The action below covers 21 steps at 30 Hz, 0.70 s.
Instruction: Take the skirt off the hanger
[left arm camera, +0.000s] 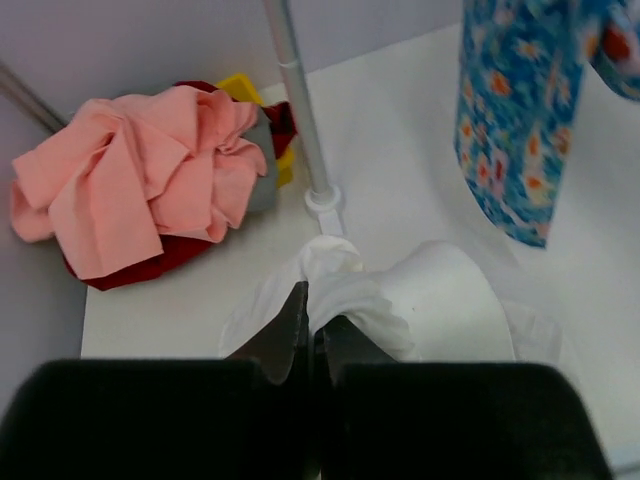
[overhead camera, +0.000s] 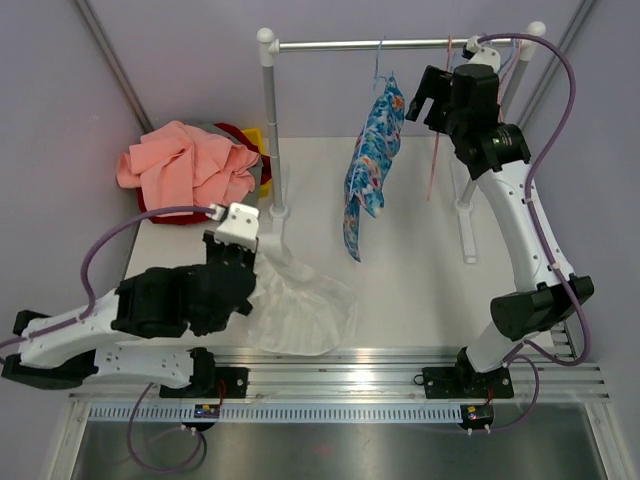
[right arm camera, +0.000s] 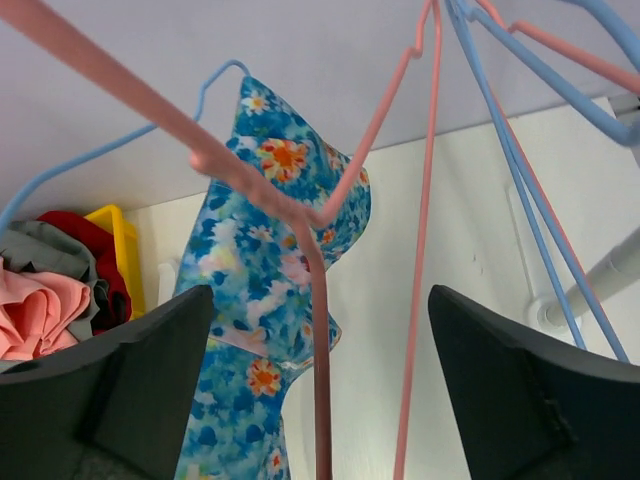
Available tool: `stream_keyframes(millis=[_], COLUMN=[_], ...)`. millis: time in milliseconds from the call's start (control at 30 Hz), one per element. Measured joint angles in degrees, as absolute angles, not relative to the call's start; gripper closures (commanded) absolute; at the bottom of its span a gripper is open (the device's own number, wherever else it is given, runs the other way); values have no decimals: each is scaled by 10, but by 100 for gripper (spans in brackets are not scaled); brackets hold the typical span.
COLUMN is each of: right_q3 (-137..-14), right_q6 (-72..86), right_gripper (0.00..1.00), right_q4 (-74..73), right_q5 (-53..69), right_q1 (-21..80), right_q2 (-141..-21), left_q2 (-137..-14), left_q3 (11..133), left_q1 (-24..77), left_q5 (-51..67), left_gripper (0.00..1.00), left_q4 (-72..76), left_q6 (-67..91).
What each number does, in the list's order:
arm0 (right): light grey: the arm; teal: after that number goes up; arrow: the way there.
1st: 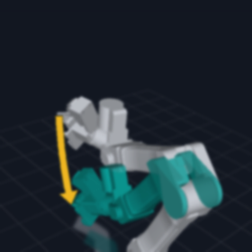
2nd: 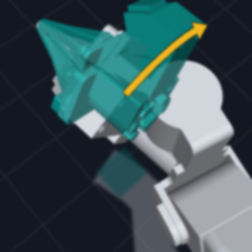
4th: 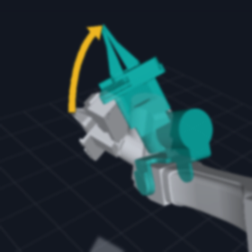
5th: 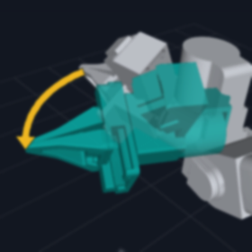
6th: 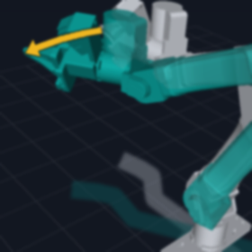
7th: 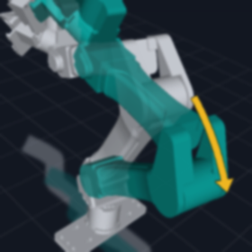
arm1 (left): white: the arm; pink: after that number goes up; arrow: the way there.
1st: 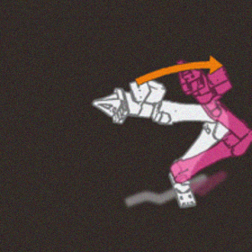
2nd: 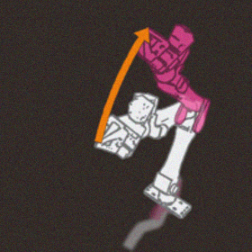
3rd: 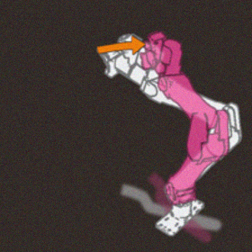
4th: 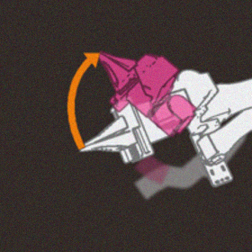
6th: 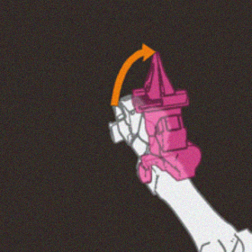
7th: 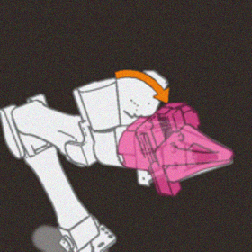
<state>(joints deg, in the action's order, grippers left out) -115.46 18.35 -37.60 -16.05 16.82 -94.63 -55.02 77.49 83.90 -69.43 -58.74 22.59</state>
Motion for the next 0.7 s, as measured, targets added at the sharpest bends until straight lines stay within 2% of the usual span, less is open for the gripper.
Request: stream_keyframes(millis=[167, 267, 400, 467, 567, 700], right_q3=[-1089, -1046, -973, -935, -888, -854], right_q6=[187, 189, 191, 196, 209, 223], right_gripper=[1, 1, 1, 0, 3, 4], right_q4=[-389, -385, -366, -351, -330, -302], right_q5=[-171, -171, -170, -164, -133, -67], right_q1=[168, 168, 168, 168, 168, 168], right_q2=[-887, -832, -735, -692, -643, -630], left_q2=[-504, -541, -656, -757, -908, -1026], left_q3=[788, 860, 995, 1122, 1316, 1411], left_q1=[649, 506, 332, 234, 143, 73], left_q5=[-629, -554, -444, -390, -345, -304], left_gripper=[100, 100, 100, 100, 100, 100], left_q4=[-404, -346, -300, -320, -319, -299], left_q6=[30, -43, -92, -94, -93, -89])
